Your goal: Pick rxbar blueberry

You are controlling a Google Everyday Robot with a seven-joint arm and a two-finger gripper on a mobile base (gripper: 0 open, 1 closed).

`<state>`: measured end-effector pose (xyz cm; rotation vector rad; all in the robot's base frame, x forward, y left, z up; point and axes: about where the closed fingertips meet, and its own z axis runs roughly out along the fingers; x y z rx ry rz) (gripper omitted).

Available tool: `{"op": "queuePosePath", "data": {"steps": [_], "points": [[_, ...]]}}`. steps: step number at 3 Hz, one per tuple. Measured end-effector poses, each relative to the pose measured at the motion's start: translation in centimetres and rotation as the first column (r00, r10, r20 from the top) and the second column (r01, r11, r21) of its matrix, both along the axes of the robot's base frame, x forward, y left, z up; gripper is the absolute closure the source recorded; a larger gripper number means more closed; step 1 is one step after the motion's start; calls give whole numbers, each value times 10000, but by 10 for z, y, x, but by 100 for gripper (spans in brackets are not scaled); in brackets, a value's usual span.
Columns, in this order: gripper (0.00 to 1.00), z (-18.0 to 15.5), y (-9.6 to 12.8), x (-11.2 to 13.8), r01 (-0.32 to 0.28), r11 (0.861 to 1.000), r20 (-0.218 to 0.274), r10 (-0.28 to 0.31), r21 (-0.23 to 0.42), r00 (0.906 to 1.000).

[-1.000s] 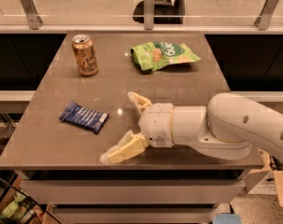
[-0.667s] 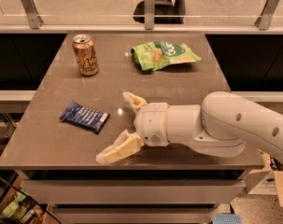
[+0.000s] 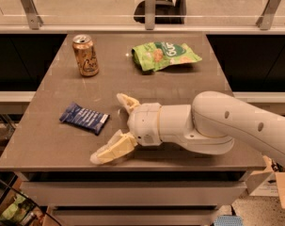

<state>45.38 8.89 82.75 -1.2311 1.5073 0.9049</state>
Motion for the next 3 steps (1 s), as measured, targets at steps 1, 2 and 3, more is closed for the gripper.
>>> {"op": "queuePosePath", "data": {"steps": [1, 2, 3], "points": [[0, -1, 12, 3, -65, 10000, -67, 64, -19, 10000], [0, -3, 23, 6, 194, 9998, -215, -195, -40, 9996], [0, -4, 31, 10, 720, 9974, -436, -721, -36, 9964]]}}
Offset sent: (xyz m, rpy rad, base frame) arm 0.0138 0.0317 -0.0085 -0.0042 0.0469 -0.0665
